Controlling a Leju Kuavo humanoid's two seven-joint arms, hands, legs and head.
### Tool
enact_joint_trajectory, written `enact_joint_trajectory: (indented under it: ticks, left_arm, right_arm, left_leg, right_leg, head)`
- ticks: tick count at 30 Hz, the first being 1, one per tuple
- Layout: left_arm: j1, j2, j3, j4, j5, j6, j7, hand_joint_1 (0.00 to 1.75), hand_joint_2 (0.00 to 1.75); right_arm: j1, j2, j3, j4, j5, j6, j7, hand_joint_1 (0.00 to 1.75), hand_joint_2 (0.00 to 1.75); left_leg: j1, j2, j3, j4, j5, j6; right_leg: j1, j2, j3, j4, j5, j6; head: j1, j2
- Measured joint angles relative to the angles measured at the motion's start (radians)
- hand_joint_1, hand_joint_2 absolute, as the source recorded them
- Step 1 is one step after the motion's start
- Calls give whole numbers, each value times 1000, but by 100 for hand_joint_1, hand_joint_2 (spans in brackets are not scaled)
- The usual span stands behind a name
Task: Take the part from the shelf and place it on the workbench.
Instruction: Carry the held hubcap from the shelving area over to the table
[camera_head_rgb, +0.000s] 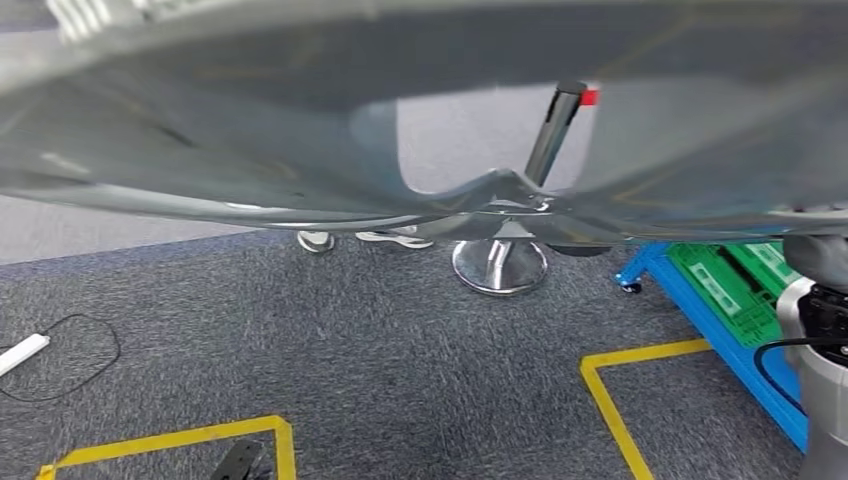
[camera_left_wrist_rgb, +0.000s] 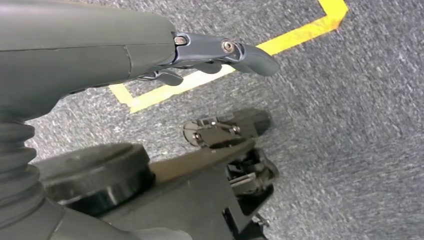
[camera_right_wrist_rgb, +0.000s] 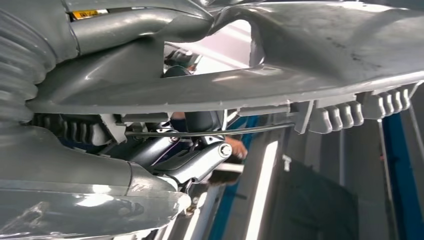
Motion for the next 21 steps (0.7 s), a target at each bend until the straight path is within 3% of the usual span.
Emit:
enact_joint_trajectory:
  ticks: [1, 3, 5, 7, 8, 9, 10, 12, 14, 16, 18, 19, 21]
  left_arm:
    - [0, 1, -1, 0, 0, 0, 0, 0, 175]
    - [0, 3, -4, 0, -1, 0, 0, 0, 175]
    - [-2, 4, -5, 0, -1, 0, 0, 0, 175]
    - [-4, 3, -5, 0, -1, 0, 0, 0, 175]
    - [-4, 2, -6, 0, -1, 0, 0, 0, 175]
    - [-3, 2, -7, 0, 0, 0, 0, 0, 175]
    - [-3, 2, -8, 0, 0, 0, 0, 0, 175]
    - [-3, 2, -11, 0, 0, -1, 0, 0, 175]
    - [-3, 3, -13, 0, -1, -3, 0, 0, 175]
    - [-1, 4, -15, 0, 0, -3, 0, 0, 175]
    - [1, 6, -17, 0, 2, -4, -1, 0, 175]
    - [0, 7, -19, 0, 2, -5, -2, 0, 175]
    - [-3, 6, -21, 0, 3, -6, -3, 0, 175]
  right_arm:
    - [-6, 0, 3, 0, -1, -3, 1, 175, 175]
    - [-17, 0, 9, 0, -2, -7, 2, 175, 175]
    - [-23, -1, 14, 0, -2, -8, 3, 175, 175]
    - [-24, -1, 19, 0, -5, -8, 6, 175, 175]
    - [-23, -1, 23, 0, -7, -8, 7, 175, 175]
    - [-22, -1, 25, 0, -6, -8, 7, 175, 175]
    - [-19, -2, 27, 0, -4, -8, 4, 175, 175]
    - [-13, -2, 31, 0, 4, -9, -5, 175, 175]
    - [-14, -2, 33, 0, 4, -13, -6, 175, 175]
    - [-22, -2, 37, 0, -2, -17, 2, 175, 175]
    - [-25, -2, 40, 0, -4, -18, 7, 175, 175]
    - [-24, -2, 40, 0, -1, -18, 4, 175, 175]
    - [-22, -2, 42, 0, 9, -19, -7, 175, 175]
  left_leg:
    - [1, -11, 0, -1, 1, 6]
    - [5, -32, 2, -4, 3, 18]
    - [8, -53, 4, -5, 4, 27]
    - [7, -76, 4, -5, 4, 29]
    - [7, -88, 4, -5, 4, 29]
    - [8, -101, 6, -4, 4, 29]
    - [9, -113, 7, -4, 3, 28]
    - [11, -138, 8, -2, 3, 23]
    - [13, -158, 1, 0, 7, 10]
    - [16, -175, -7, -3, 14, -3]
    - [16, -156, -16, 11, 3, -12]
    - [14, -131, -32, 46, -20, -16]
    - [11, -78, -93, 174, -85, -21]
  right_leg:
    - [-2, -5, 0, -1, -3, 5]
    - [-7, 25, -13, 33, -29, 14]
    - [-9, 76, -67, 149, -86, 18]
    - [-8, 94, -137, 278, -129, 19]
    - [-8, 95, -154, 299, -124, 19]
    - [-9, 96, -152, 280, -99, 18]
    - [-10, 100, -132, 226, -62, 17]
    - [-15, 136, -66, 82, 5, 16]
    - [-18, 166, -31, 11, 24, 14]
    - [-15, 157, -31, 8, 24, 7]
    - [-15, 137, -27, 2, 28, -5]
    - [-15, 125, -25, -1, 30, -11]
    - [-11, 101, -23, -3, 29, -19]
  head:
    - [0, 0]
    - [2, 0]
    - [8, 0]
    - [10, 0]
    - [10, 0]
    - [10, 0]
    - [10, 0]
    - [10, 0]
    - [10, 0]
    - [9, 0]
    - [7, 0]
    - [5, 0]
    - [1, 0]
